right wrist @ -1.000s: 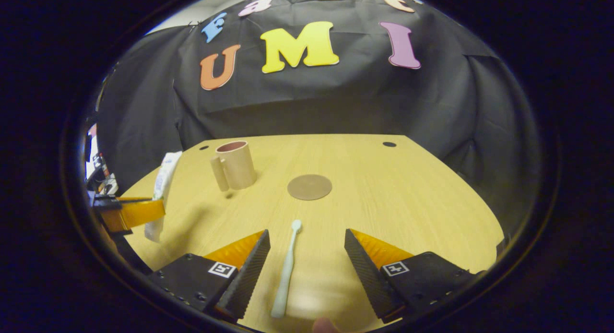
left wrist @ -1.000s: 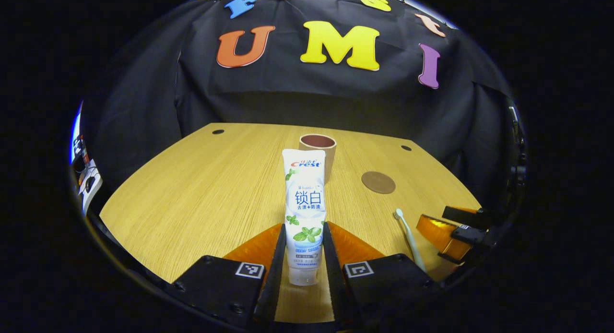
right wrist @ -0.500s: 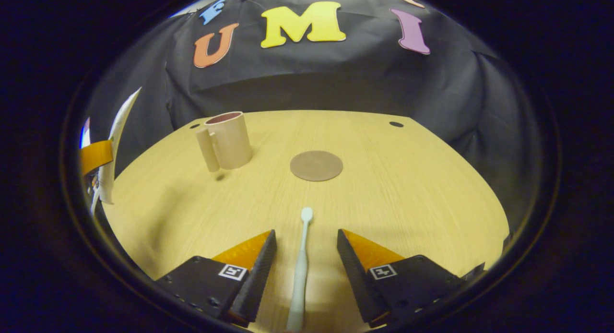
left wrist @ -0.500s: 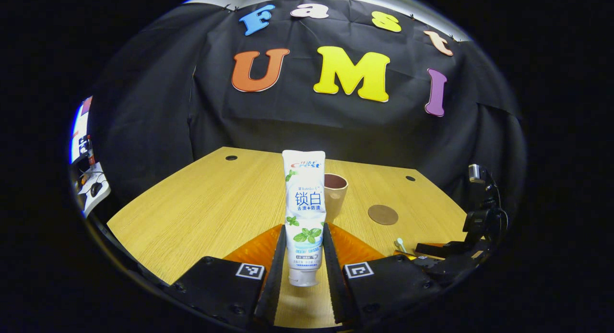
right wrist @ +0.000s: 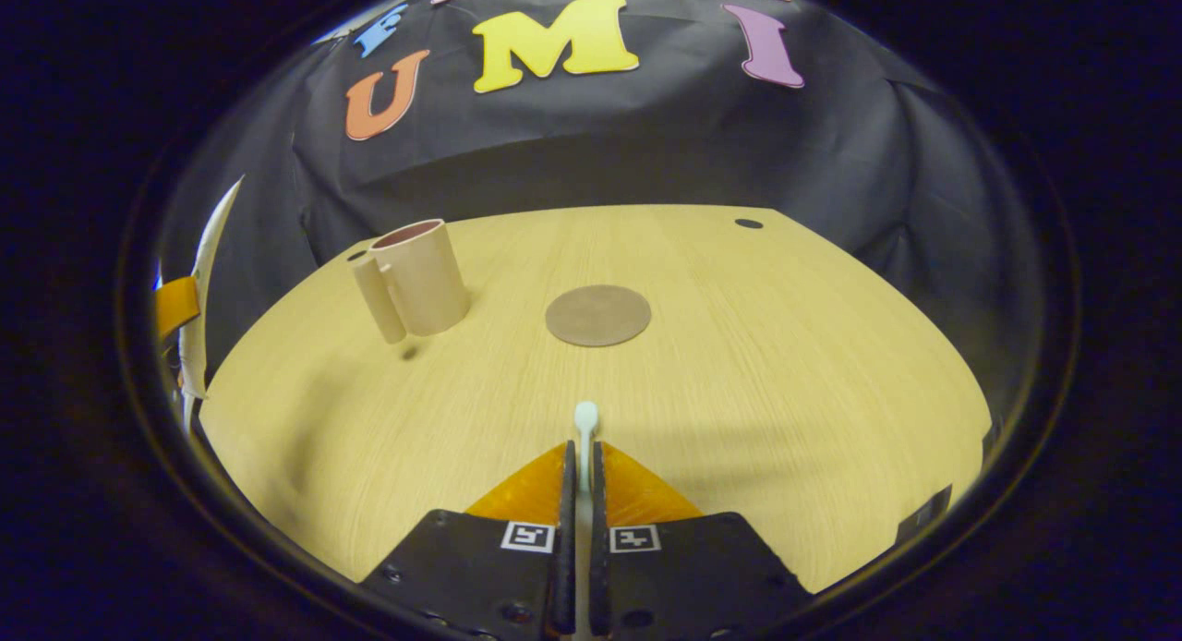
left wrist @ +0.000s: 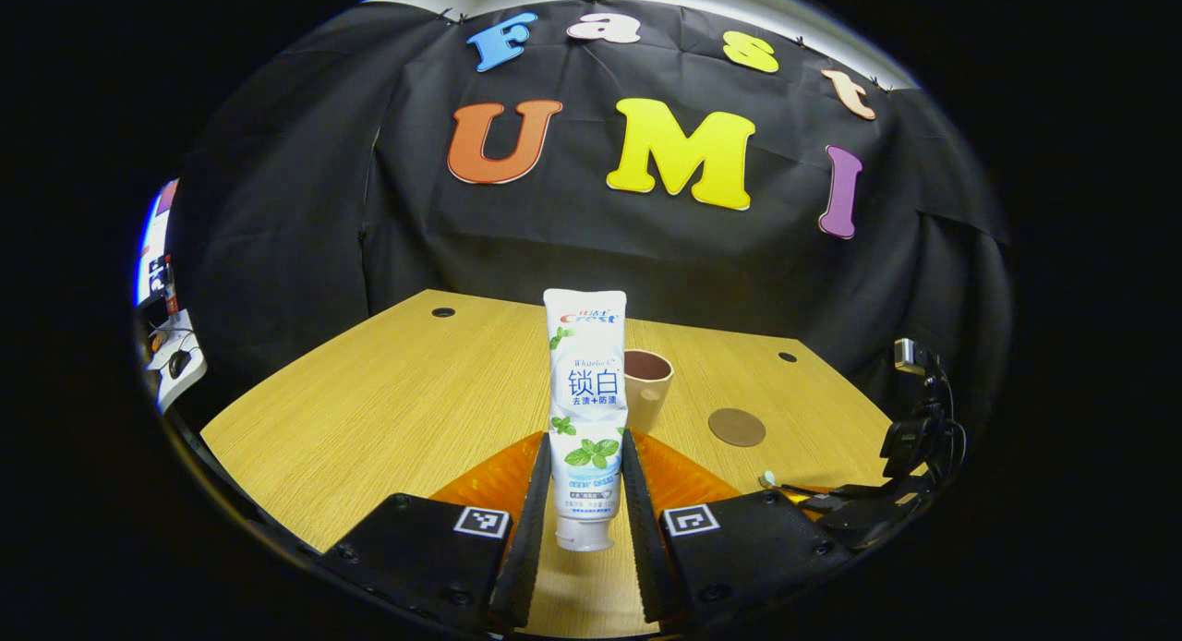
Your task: Put the toothbrush and toothpaste on the desktop into the cup, then pick up the cup and place it on the coaster on the desktop.
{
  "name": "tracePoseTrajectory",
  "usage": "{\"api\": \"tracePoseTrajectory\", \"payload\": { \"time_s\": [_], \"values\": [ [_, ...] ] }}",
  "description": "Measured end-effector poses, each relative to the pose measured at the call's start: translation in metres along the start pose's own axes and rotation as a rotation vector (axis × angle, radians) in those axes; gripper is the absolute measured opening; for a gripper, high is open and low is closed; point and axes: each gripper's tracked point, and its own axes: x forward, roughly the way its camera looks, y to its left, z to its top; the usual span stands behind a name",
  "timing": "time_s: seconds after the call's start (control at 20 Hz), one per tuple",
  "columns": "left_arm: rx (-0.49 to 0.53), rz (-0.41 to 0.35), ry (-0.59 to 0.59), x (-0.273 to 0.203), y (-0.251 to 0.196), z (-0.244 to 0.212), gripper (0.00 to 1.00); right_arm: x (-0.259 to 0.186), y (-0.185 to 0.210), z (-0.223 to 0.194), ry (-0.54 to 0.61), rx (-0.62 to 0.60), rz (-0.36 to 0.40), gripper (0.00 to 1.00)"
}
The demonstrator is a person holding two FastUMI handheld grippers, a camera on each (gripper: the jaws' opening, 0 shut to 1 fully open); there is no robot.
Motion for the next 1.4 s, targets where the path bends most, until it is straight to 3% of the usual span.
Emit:
{"api": "tracePoseTrajectory", "payload": {
  "time_s": [0.05,0.5,0.9,1.4],
  "values": [
    [-0.002,-0.002,-0.016,0.0,-0.001,0.005,0.46,-0.01,0.0,0.008,-0.005,0.017,0.021,0.01],
    [-0.033,-0.031,-0.179,0.044,-0.009,0.059,0.46,-0.022,0.014,0.012,-0.023,0.054,0.163,0.0],
    [0.01,-0.114,-0.313,0.103,-0.039,0.096,0.46,-0.041,0.012,0.033,-0.075,0.047,0.211,0.01],
    [0.006,-0.124,-0.24,0.169,-0.052,0.071,0.47,-0.042,0.008,0.038,-0.072,0.059,0.238,0.0]
  ]
}}
